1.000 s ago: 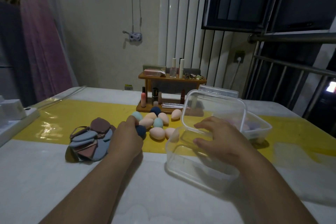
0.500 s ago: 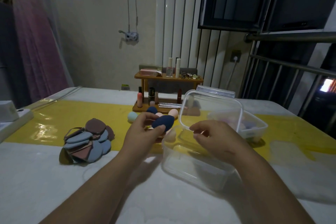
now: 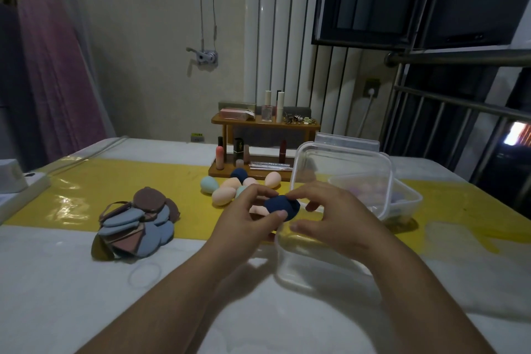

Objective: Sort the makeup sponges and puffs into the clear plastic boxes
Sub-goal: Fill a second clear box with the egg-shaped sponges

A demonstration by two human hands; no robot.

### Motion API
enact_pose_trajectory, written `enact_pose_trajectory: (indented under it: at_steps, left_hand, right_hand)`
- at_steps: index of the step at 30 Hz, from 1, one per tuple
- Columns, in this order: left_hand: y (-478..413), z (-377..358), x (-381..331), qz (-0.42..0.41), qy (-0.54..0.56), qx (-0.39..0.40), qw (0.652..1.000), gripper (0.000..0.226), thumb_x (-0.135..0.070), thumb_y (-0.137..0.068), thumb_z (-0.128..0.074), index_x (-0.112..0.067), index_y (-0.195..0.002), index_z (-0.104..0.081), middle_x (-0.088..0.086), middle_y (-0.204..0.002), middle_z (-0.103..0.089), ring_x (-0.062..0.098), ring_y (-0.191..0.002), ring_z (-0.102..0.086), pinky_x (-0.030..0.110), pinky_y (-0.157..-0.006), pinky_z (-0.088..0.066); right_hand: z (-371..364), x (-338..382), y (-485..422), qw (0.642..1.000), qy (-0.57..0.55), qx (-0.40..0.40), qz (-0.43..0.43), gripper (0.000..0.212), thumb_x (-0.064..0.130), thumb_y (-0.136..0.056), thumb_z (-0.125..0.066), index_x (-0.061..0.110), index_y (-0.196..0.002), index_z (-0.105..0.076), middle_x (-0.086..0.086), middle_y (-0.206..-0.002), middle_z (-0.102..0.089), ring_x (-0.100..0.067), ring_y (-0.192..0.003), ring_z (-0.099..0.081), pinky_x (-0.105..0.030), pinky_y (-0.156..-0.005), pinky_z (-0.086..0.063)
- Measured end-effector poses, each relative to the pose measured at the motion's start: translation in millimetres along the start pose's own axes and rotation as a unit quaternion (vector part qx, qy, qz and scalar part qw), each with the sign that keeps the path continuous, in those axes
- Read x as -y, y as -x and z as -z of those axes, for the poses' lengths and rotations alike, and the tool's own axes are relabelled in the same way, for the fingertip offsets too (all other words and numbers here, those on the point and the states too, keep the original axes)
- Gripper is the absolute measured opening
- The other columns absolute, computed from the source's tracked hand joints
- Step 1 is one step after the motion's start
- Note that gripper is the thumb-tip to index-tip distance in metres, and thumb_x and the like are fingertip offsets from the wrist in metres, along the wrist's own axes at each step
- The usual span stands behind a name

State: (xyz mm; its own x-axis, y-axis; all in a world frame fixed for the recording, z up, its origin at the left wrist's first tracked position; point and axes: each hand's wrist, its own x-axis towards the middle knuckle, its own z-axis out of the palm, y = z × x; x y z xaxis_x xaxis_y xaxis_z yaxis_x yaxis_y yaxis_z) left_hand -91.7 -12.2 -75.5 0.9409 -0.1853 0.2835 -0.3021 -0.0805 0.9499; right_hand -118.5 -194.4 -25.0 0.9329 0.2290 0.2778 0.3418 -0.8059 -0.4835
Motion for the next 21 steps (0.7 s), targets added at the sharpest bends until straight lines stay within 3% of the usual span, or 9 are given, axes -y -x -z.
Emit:
enact_pose_trajectory:
  at_steps: [4, 7, 10, 14, 18, 21]
  left_hand:
    - [1.7, -0.8, -3.4, 0.015, -0.008, 0.009, 1.000, 0.048, -0.019, -0.078, -0.080, -0.040, -0.113, -0.055, -0.004, -0.107, -0.061, 0.018, -0.087, -0.069, 0.029, -0.073, -0.059]
    - [1.9, -1.8, -4.2, 0.026, -0.013, 0.019, 0.999, 0.059, -0.014, -0.075, -0.083, -0.040, -0.117, -0.050, 0.001, -0.107, -0.062, 0.021, -0.083, -0.069, 0.037, -0.080, -0.060]
    - [1.8, -1.0, -3.1, 0.041, -0.015, 0.018, 0.999, 0.048, -0.014, -0.076, -0.081, -0.032, -0.112, -0.054, 0.003, -0.106, -0.064, 0.024, -0.086, -0.069, 0.034, -0.078, -0.060]
    - [2.3, -0.6, -0.2, 0.094, 0.013, 0.045, 0.995, 0.011, -0.009, -0.085, -0.072, -0.012, -0.088, -0.062, 0.010, -0.092, -0.066, 0.021, -0.075, -0.067, 0.031, -0.064, -0.057]
    - [1.0, 0.4, 0.0, 0.120, 0.019, 0.060, 0.991, 0.013, -0.009, -0.085, -0.072, -0.007, -0.077, -0.062, 0.016, -0.080, -0.062, 0.025, -0.069, -0.063, 0.035, -0.066, -0.059]
    - [0.9, 3.0, -0.8, 0.131, 0.011, 0.070, 0.989, 0.012, -0.011, -0.085, -0.072, -0.006, -0.077, -0.065, 0.029, -0.090, -0.064, 0.027, -0.071, -0.065, 0.040, -0.073, -0.060]
  right_hand:
    - [-2.0, -2.2, -1.2, 0.998, 0.004, -0.049, -0.028, 0.024, 0.022, -0.082, -0.076, 0.034, -0.099, -0.065, 0.017, -0.092, -0.062, -0.001, -0.081, -0.059, -0.012, -0.065, -0.044]
    - [-2.6, -1.9, -1.1, 0.998, -0.029, -0.032, -0.041, 0.030, 0.020, -0.080, -0.077, 0.033, -0.102, -0.059, 0.012, -0.086, -0.063, -0.005, -0.075, -0.060, -0.022, -0.067, -0.049]
    - [-3.4, -3.1, -1.4, 0.996, -0.029, -0.033, -0.075, 0.029, 0.025, -0.081, -0.074, 0.033, -0.106, -0.061, 0.009, -0.081, -0.062, -0.007, -0.072, -0.058, -0.020, -0.062, -0.045]
    - [-2.3, -11.2, -4.0, 0.987, -0.008, -0.036, -0.154, 0.024, 0.025, -0.078, -0.072, 0.024, -0.101, -0.067, 0.007, -0.083, -0.066, -0.010, -0.072, -0.060, -0.024, -0.056, -0.041]
    - [-8.9, -11.2, -7.2, 0.984, 0.004, 0.010, -0.177, 0.023, 0.023, -0.078, -0.070, 0.022, -0.100, -0.067, 0.004, -0.085, -0.068, -0.016, -0.075, -0.065, -0.031, -0.066, -0.055]
    - [-12.0, -13.3, -9.7, 0.982, 0.019, 0.028, -0.186, 0.024, 0.023, -0.077, -0.071, 0.022, -0.101, -0.068, 0.001, -0.087, -0.070, -0.019, -0.079, -0.068, -0.037, -0.076, -0.060]
